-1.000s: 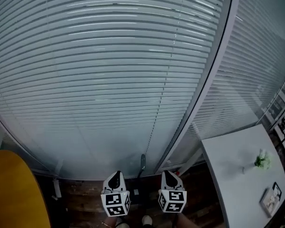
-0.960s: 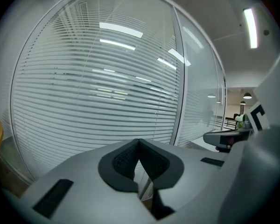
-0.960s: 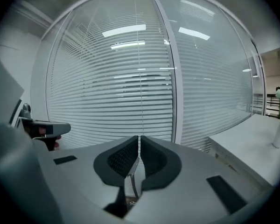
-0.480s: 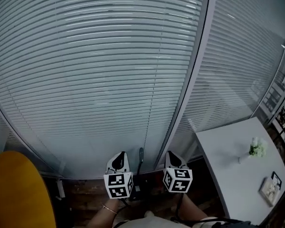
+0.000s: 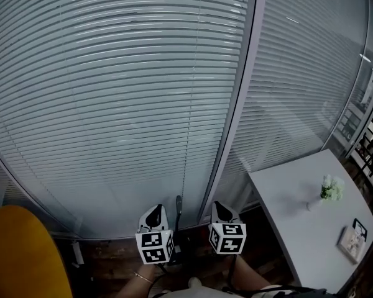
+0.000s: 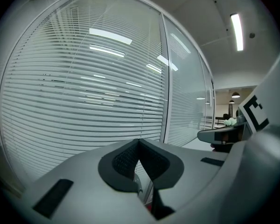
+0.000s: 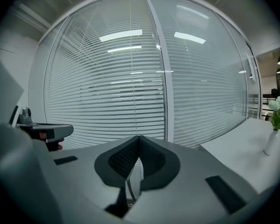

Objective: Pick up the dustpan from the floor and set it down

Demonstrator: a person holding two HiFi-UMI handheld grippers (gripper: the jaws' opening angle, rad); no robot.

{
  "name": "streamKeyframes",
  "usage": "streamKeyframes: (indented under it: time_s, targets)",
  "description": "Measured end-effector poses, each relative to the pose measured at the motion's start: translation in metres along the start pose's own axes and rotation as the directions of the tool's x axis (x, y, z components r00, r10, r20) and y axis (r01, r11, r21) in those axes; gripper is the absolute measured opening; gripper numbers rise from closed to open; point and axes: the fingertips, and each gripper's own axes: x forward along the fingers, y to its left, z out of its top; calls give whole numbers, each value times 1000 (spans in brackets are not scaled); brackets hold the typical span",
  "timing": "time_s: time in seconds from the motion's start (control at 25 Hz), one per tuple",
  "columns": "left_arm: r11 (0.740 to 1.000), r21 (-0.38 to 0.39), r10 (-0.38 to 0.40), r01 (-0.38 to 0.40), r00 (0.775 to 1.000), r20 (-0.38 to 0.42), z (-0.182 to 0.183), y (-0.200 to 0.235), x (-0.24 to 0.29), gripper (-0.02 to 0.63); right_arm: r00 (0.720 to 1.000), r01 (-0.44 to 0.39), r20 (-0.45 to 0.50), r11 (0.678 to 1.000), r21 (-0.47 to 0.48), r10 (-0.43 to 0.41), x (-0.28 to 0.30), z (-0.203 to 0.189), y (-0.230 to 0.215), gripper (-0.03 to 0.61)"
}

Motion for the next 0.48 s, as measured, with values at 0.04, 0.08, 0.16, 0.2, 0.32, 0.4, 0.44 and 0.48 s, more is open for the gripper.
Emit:
streamKeyframes:
  time_s: [0.04, 0.08, 0.16, 0.2, 0.32, 0.4, 0.44, 0.48]
  targets:
    - [1000, 1, 0, 0, 1000, -1, 6, -1, -2, 5, 1000, 1, 2, 1000, 0, -1, -3, 6, 1, 32]
    - [1000, 3, 0, 0, 1000, -3, 14, -1, -4, 5, 1000, 3, 4, 1000, 2, -3, -6, 14, 2, 32]
    - [1000, 2, 2, -2, 1000, -5, 22, -1, -8, 5, 1000, 5, 7, 1000, 4, -5, -10, 23, 3, 32]
    - [1000, -1, 2, -2, 1000, -5, 20, -2, -9, 5, 1000, 6, 6, 1000, 3, -6, -11, 21, 2, 32]
    - [1000, -7, 4, -4, 1000, -1, 6, -4, -9, 5, 1000, 8, 7, 1000, -3, -8, -11, 8, -3, 32]
    - [1000, -7, 4, -4, 1000, 1, 0, -5, -7, 5, 1000, 10, 7, 1000, -5, -10, -10, 3, -5, 32]
    - [1000, -8, 4, -4, 1000, 1, -2, -5, -6, 5, 1000, 11, 7, 1000, -5, -11, -10, 2, -6, 32]
    - [1000, -8, 3, -3, 1000, 1, -3, -6, -6, 5, 1000, 12, 7, 1000, -4, -12, -10, 0, -7, 32]
